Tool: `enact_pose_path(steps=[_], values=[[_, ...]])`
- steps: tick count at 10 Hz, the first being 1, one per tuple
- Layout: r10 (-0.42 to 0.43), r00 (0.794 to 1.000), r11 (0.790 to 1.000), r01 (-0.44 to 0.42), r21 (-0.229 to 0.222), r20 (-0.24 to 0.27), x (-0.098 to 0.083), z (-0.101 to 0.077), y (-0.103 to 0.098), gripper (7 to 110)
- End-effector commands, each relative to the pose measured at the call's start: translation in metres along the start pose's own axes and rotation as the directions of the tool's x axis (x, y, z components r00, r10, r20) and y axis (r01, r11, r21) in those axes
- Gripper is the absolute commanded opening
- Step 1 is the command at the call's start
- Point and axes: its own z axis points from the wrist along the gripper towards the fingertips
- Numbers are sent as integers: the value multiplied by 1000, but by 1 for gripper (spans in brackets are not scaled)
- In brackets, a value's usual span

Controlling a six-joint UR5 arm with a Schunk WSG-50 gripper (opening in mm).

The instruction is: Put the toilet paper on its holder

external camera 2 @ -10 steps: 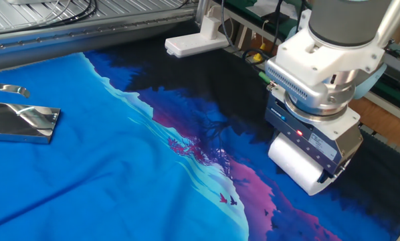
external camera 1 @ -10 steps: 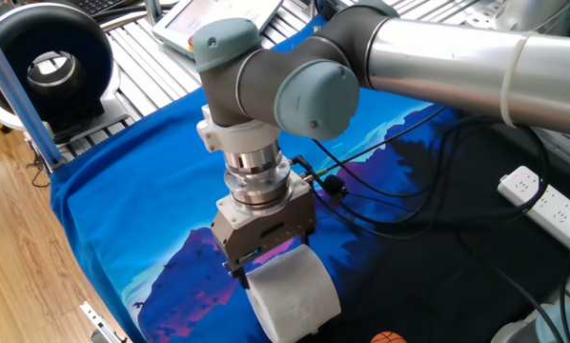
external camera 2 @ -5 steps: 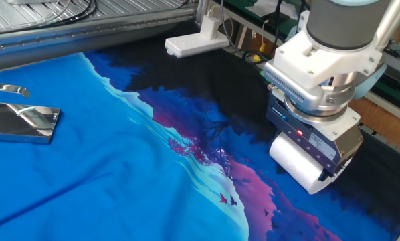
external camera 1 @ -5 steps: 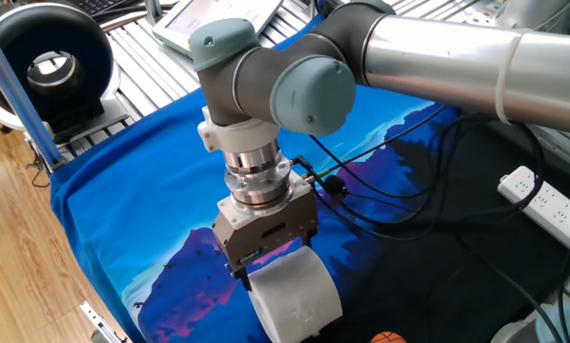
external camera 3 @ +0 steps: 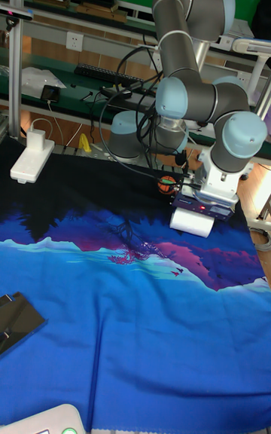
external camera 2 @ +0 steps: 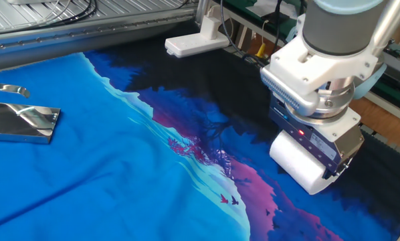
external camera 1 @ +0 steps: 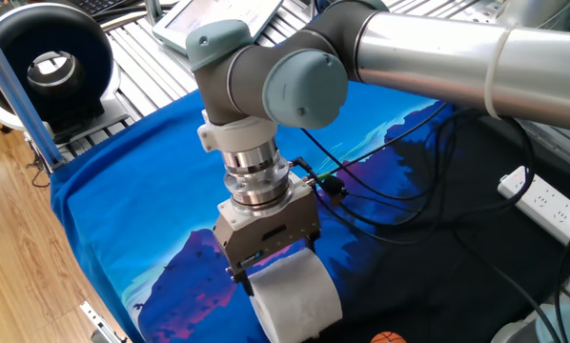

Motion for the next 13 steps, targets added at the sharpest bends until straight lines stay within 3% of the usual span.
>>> enact_pose_path(steps=[1, 3, 4, 13], values=[[5, 999, 1000, -5, -3, -49, 6, 0, 0, 110], [12, 998, 1000, -12, -2, -55, 5, 1, 1, 110], [16, 998, 1000, -16, -6, -56, 4, 2, 3, 88], [2, 996, 999, -7, -50, -86, -1, 12, 11, 88]])
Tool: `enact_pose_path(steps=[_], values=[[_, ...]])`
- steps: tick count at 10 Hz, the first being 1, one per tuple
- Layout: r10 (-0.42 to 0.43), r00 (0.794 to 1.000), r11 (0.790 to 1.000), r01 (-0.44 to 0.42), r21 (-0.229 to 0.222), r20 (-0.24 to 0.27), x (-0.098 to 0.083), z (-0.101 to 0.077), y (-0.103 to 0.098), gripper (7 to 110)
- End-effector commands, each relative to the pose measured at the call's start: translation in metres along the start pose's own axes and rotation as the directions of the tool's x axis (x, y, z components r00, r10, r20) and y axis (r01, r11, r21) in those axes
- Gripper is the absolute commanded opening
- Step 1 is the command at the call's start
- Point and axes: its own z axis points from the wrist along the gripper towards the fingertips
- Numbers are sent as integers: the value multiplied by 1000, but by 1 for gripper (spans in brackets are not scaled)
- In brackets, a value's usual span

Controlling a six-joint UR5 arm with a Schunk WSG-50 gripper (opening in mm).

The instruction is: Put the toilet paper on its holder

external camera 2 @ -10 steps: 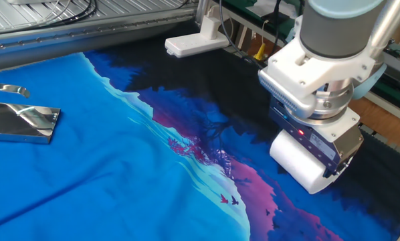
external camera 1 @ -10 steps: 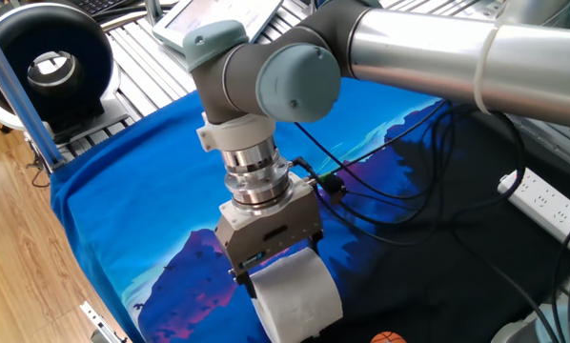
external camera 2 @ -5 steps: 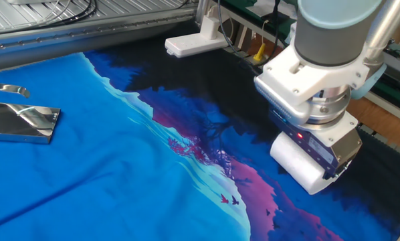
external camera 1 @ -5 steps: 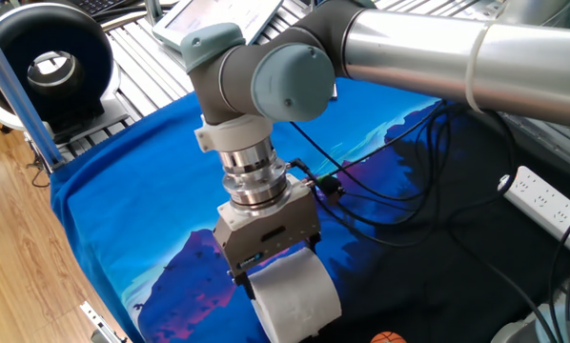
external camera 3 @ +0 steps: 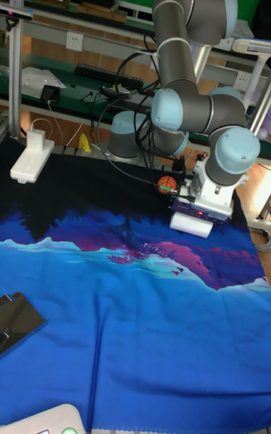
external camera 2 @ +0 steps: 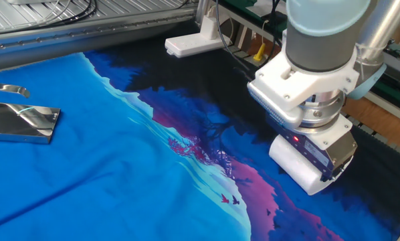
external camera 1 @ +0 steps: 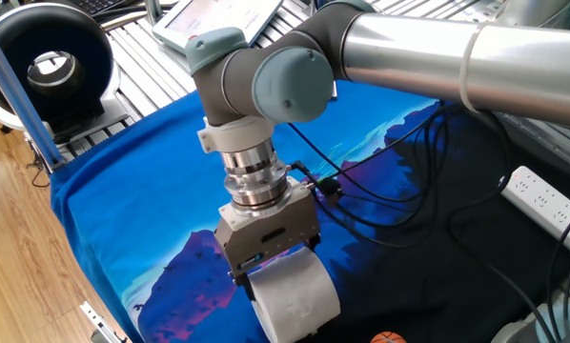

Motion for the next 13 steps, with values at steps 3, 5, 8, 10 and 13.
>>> enact_pose_path(steps=[3, 5, 8, 10, 13], values=[[-10, 999, 1000, 9, -22, -51, 10, 1, 0, 88], [3, 998, 1000, -4, -15, -59, 11, 0, -1, 88], [14, 999, 1000, -14, -1, -50, 11, -10, 0, 66], [17, 998, 1000, -16, 18, -55, 16, -25, -3, 44], [-56, 998, 998, 56, 2, -37, 23, -40, 0, 7]])
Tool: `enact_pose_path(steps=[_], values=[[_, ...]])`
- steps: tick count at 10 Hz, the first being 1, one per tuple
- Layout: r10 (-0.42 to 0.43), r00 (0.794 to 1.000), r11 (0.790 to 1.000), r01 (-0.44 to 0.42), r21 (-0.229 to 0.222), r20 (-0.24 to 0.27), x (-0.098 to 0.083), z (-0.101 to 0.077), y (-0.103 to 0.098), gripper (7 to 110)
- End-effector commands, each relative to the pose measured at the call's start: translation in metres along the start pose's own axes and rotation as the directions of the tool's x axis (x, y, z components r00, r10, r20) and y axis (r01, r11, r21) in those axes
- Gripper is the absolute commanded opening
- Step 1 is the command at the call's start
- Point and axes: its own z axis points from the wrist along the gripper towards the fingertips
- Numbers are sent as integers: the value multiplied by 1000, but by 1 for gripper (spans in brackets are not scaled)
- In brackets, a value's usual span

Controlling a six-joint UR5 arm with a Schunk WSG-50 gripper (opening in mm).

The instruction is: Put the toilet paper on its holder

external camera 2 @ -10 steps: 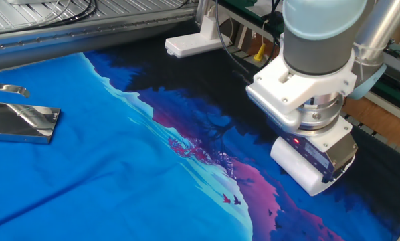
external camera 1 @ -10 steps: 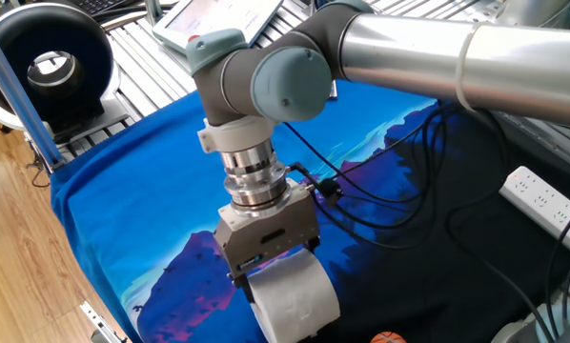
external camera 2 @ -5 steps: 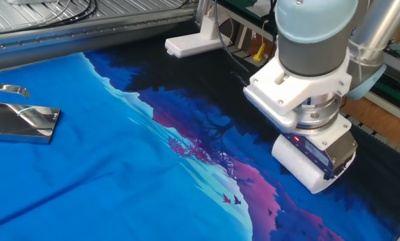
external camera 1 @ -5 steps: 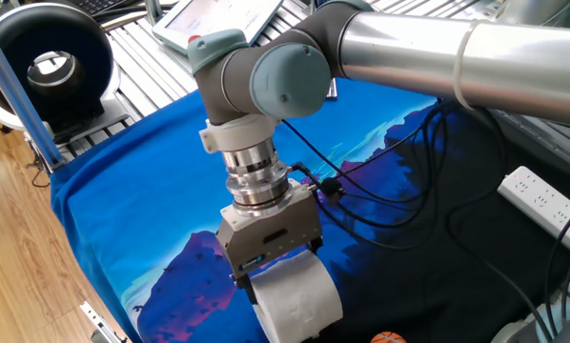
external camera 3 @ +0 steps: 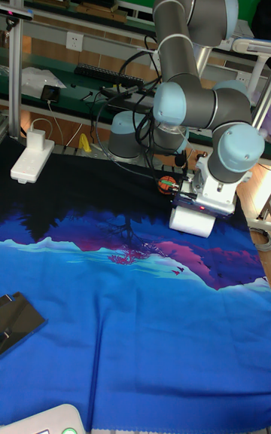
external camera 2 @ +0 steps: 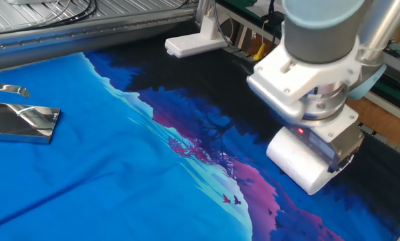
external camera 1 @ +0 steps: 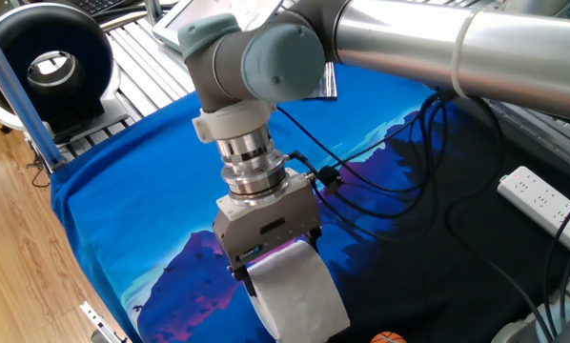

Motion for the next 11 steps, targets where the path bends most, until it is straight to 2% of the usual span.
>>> enact_pose_path(steps=[1, 2, 4, 5, 7, 8, 9, 10, 11], values=[[-63, 998, 998, 63, 21, 23, 9, -25, -1, 7], [-72, 997, 996, 70, 61, 38, 9, -33, -7, 7], [-105, 990, 992, 98, 74, 96, 1, -37, -4, 7], [-124, 984, 992, 120, 43, 125, -8, -36, 6, 7], [-119, 981, 992, 110, 63, 155, -26, -24, -1, 7], [-126, 978, 991, 118, 55, 167, -34, -15, -1, 7], [-140, 977, 990, 133, 54, 163, -37, -9, -1, 22], [-148, 978, 989, 145, 34, 149, -34, -8, 4, 22], [-152, 978, 988, 152, 12, 141, -31, -8, 10, 44]])
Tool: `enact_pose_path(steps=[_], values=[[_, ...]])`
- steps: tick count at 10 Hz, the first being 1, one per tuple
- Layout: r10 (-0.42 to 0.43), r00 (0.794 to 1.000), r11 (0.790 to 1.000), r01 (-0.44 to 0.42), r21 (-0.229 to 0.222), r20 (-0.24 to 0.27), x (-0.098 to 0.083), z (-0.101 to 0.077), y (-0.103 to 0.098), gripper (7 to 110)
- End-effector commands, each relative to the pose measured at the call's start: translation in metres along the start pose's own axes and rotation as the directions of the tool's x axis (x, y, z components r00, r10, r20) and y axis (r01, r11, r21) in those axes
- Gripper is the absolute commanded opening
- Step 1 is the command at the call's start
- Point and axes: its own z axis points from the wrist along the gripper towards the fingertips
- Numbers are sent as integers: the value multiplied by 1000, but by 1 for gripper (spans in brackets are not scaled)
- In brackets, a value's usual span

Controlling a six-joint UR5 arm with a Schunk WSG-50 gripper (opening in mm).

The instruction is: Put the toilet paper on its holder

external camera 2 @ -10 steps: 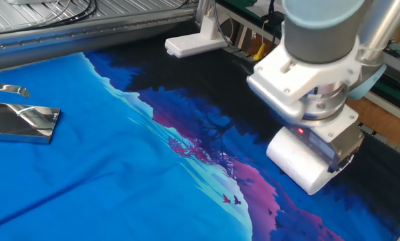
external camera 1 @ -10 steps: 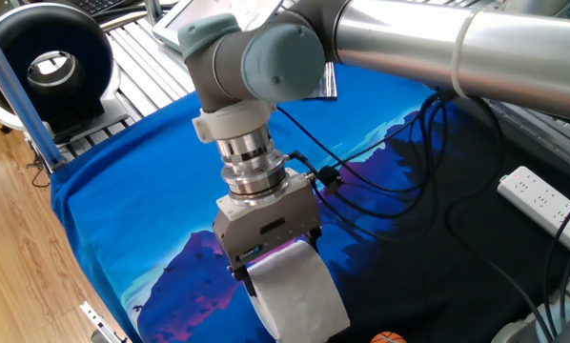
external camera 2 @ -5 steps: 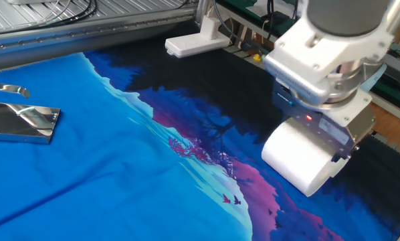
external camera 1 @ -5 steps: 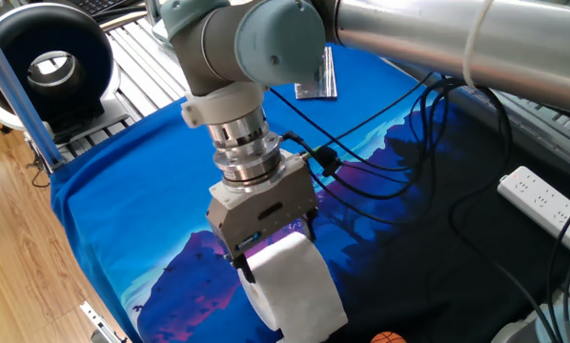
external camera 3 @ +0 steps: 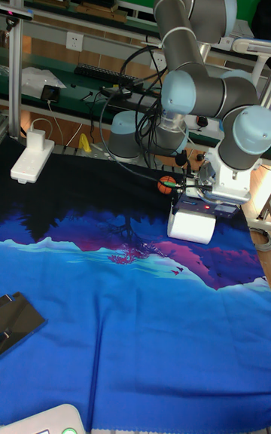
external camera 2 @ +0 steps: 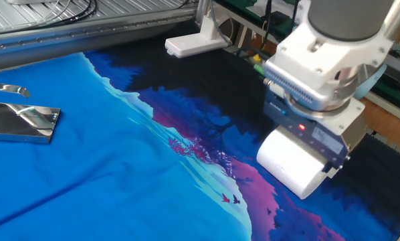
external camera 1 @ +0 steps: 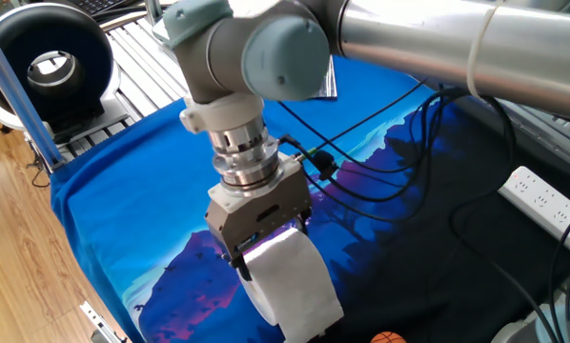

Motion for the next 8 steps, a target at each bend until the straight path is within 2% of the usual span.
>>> enact_pose_path(steps=[1, 2, 3, 4, 5, 6, 8], values=[[-28, 1000, 996, 27, -81, -9, -2, 5, 19, 44], [-67, 998, 991, 66, -115, -9, 0, 3, 21, 44], [-75, 997, 991, 75, -111, -4, -1, 5, 13, 44], [-55, 998, 992, 56, -114, 14, -6, 7, 9, 66], [-15, 999, 993, 20, -114, 48, -16, 7, 6, 66], [14, 997, 997, -7, -82, 82, -26, 8, -3, 66], [33, 995, 993, -22, -114, 95, -31, 5, 6, 66]])
